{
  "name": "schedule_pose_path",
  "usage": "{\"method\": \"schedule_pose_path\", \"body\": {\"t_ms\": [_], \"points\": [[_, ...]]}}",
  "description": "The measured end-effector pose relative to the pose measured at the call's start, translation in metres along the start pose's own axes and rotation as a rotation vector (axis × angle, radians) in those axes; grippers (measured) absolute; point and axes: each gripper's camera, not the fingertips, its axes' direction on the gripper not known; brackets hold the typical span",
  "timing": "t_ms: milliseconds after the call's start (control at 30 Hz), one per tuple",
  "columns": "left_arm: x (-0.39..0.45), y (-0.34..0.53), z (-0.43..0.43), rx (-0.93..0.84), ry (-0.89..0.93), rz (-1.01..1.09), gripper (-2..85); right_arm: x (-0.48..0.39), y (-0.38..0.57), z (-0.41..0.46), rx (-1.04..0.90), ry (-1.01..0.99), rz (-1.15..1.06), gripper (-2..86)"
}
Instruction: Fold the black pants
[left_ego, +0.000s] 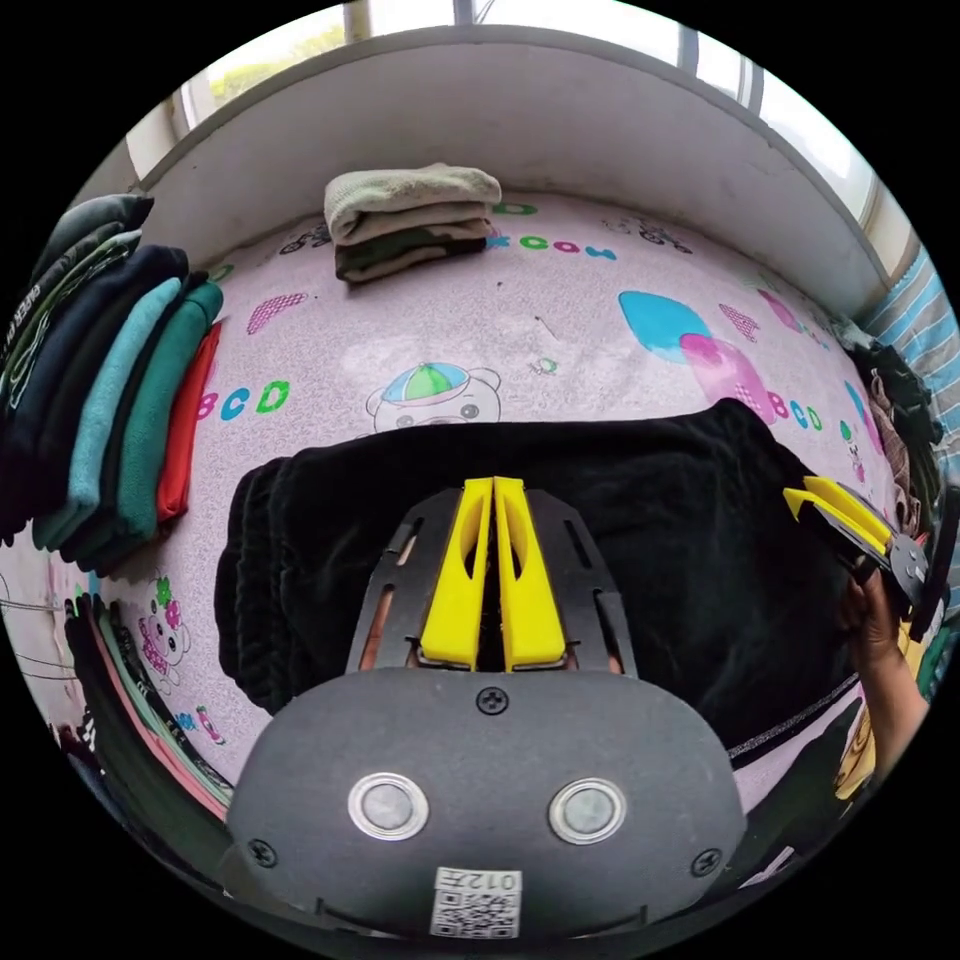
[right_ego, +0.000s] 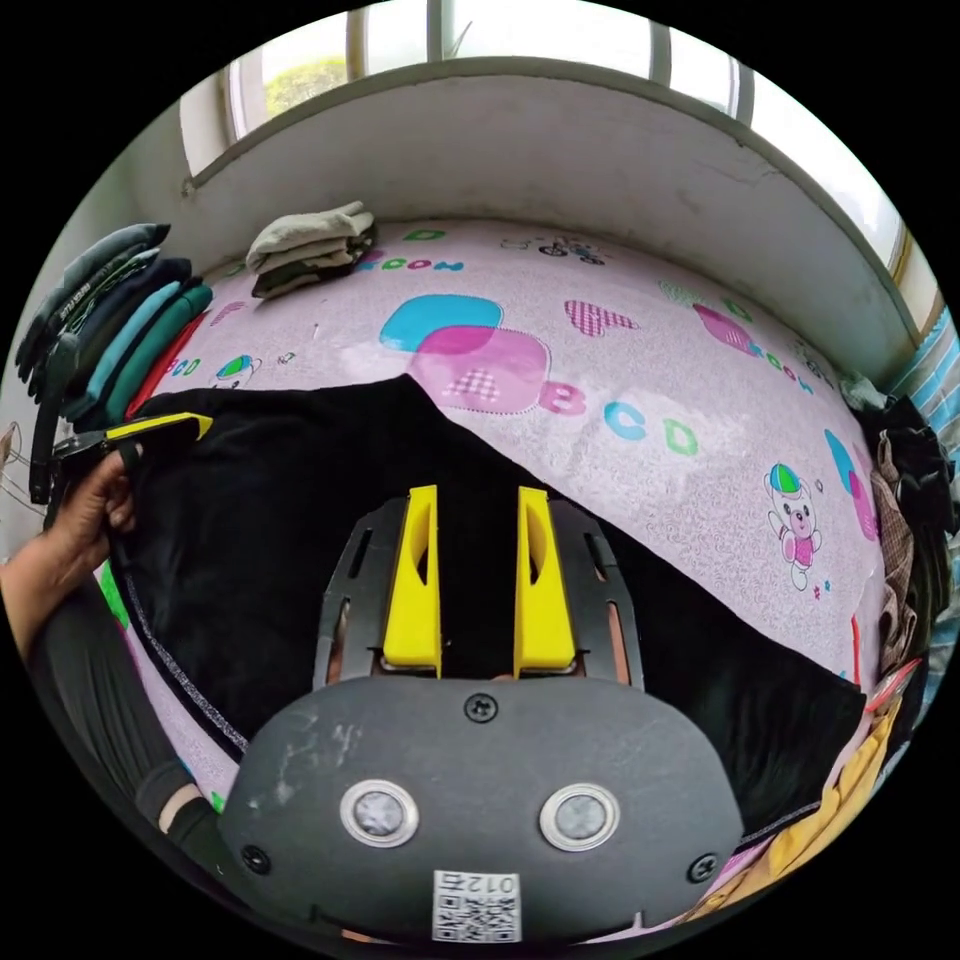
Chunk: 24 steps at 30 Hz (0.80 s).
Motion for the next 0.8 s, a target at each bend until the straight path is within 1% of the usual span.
{"method": "schedule_pose_path", "body": {"t_ms": [100, 233, 367, 400, 500, 567, 600, 633, 667, 700, 733, 767, 800], "points": [[0.001, 0.002, 0.016, 0.030, 0.029, -0.019, 0.3, 0.009, 0.000, -0.001, 0.013, 0.026, -0.008, 11.2], [0.017, 0.001, 0.039, 0.035, -0.013, -0.006, 0.2, 0.025, 0.000, -0.006, 0.012, 0.045, -0.018, 11.2], [0.033, -0.002, 0.055, 0.017, -0.053, 0.021, 0.2, 0.068, 0.002, -0.023, 0.001, -0.031, 0.043, 9.1], [0.042, -0.003, 0.058, 0.014, -0.039, 0.061, 0.3, 0.077, 0.004, -0.029, 0.007, -0.044, 0.060, 8.9], [0.067, 0.003, 0.057, 0.081, 0.085, 0.182, 0.7, 0.137, 0.019, -0.068, 0.048, -0.047, 0.125, 8.6], [0.088, 0.004, 0.059, 0.092, 0.112, 0.271, 0.8, 0.205, 0.039, -0.101, 0.005, -0.077, 0.189, 8.0], [0.105, 0.004, 0.060, 0.092, 0.125, 0.332, 0.9, 0.224, 0.046, -0.109, -0.014, -0.084, 0.203, 7.8], [0.120, 0.003, 0.063, 0.098, 0.163, 0.358, 1.0, 0.260, 0.061, -0.126, -0.062, -0.090, 0.212, 7.6], [0.128, 0.003, 0.065, 0.099, 0.196, 0.367, 1.1, 0.298, 0.078, -0.147, -0.101, -0.069, 0.218, 7.2], [0.146, 0.000, 0.069, 0.097, 0.279, 0.384, 1.2, 0.317, 0.087, -0.159, -0.113, -0.049, 0.226, 6.9], [0.167, -0.004, 0.075, 0.091, 0.361, 0.402, 1.3, 0.353, 0.108, -0.183, -0.130, -0.002, 0.249, 6.5], [0.180, -0.005, 0.077, 0.091, 0.396, 0.417, 1.3, 0.391, 0.132, -0.205, -0.151, 0.045, 0.288, 6.4], [0.209, -0.009, 0.082, 0.090, 0.448, 0.464, 1.5, 0.410, 0.144, -0.215, -0.164, 0.059, 0.315, 6.5]]}}
